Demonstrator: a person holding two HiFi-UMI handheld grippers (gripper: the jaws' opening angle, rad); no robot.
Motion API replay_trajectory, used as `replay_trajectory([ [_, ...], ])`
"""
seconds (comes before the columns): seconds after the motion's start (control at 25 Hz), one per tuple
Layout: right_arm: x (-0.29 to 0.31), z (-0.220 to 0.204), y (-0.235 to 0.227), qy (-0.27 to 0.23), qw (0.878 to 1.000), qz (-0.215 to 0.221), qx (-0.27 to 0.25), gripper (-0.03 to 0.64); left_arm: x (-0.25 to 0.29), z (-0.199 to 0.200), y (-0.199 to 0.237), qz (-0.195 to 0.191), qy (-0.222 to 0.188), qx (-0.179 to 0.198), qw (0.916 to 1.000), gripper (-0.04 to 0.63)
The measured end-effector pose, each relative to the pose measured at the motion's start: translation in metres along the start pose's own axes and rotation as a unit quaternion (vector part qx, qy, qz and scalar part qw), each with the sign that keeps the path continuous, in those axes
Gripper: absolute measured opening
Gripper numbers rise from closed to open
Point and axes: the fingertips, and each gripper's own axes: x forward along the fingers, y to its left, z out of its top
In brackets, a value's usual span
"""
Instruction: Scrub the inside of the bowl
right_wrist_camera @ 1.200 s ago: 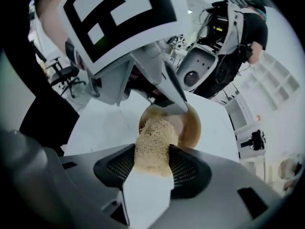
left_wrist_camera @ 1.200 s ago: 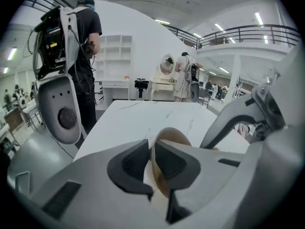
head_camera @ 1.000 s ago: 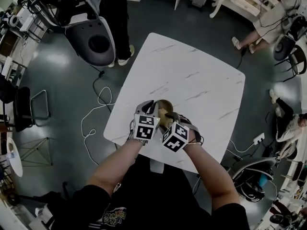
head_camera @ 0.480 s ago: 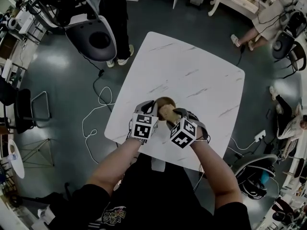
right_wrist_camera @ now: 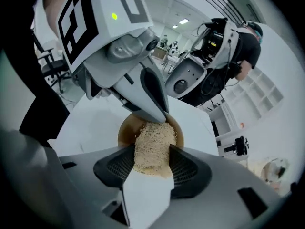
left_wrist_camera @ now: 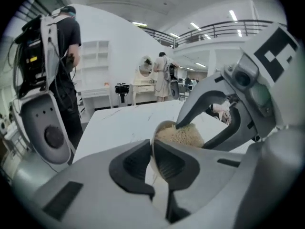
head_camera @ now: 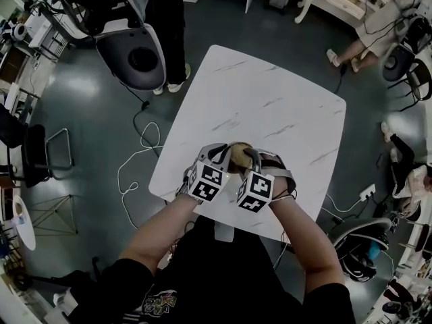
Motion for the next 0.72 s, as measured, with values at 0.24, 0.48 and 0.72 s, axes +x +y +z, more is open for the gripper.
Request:
replay_trajectory([
  [0.24, 0.000, 0.001, -0.001, 0.002, 1.000, -0.014, -0.023, 0.235, -0.003, 0.010, 0.001, 0.018, -0.011, 0.040, 0.9990, 0.026],
  [0.48, -0.001, -0.004, 0.005, 0.005, 1.000, 0.001, 0.009, 0.233, -0.005, 0.018, 0.010, 0.047, -0.039, -0.001, 0.9981, 0.026],
  [0.72, -0.004, 0.008, 0.013, -0.031, 0.991, 0.048, 0.120, 0.233, -0.006, 0.021, 0.015, 0.058, -0.051, -0.043, 0.9961, 0.029],
])
